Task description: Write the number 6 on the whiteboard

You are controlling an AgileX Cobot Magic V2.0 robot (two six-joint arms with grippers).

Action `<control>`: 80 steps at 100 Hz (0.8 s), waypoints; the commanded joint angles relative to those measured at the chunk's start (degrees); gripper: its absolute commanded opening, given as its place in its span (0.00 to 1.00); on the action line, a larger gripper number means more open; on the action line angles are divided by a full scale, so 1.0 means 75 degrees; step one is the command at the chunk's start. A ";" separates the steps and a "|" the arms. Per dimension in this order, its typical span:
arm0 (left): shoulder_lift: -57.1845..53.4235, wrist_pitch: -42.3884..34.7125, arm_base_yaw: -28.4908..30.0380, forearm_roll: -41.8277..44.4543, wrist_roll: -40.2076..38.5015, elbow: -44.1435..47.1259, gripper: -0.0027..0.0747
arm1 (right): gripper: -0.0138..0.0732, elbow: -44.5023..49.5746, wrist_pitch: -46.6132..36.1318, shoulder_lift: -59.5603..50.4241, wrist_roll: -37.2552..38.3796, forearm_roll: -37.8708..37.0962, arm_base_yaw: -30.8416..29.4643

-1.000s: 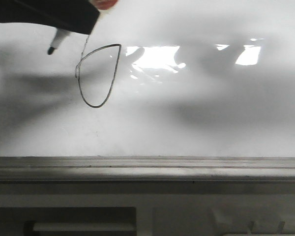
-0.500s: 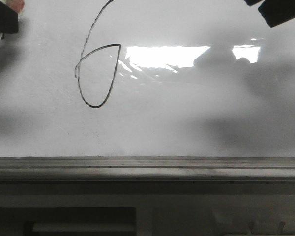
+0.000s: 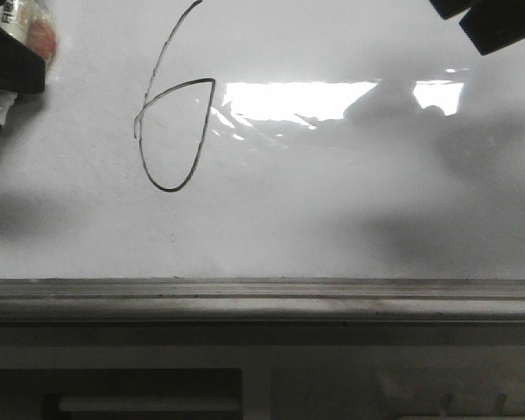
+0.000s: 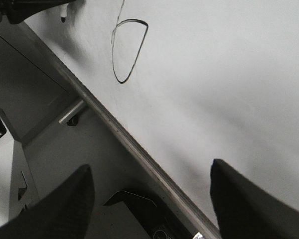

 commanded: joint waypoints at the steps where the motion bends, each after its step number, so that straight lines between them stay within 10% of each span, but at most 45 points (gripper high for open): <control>1: -0.0015 -0.0150 0.0003 0.0080 -0.0043 -0.0211 0.15 | 0.67 -0.0156 -0.0195 -0.0140 -0.0034 0.0305 -0.0044; 32: -0.0202 -0.0352 0.0003 0.0078 -0.0029 -0.0211 0.66 | 0.67 -0.0156 -0.0195 -0.0140 -0.0034 0.0291 -0.0044; 65: -0.2088 -0.0269 0.0003 0.0390 0.1411 -0.0126 0.67 | 0.67 -0.0049 -0.0769 -0.0743 -0.0034 0.0200 -0.0044; 80: -0.3165 -0.0269 0.0003 0.0390 0.1758 0.0222 0.66 | 0.50 0.0467 -0.1734 -0.1467 -0.0034 0.0245 -0.0044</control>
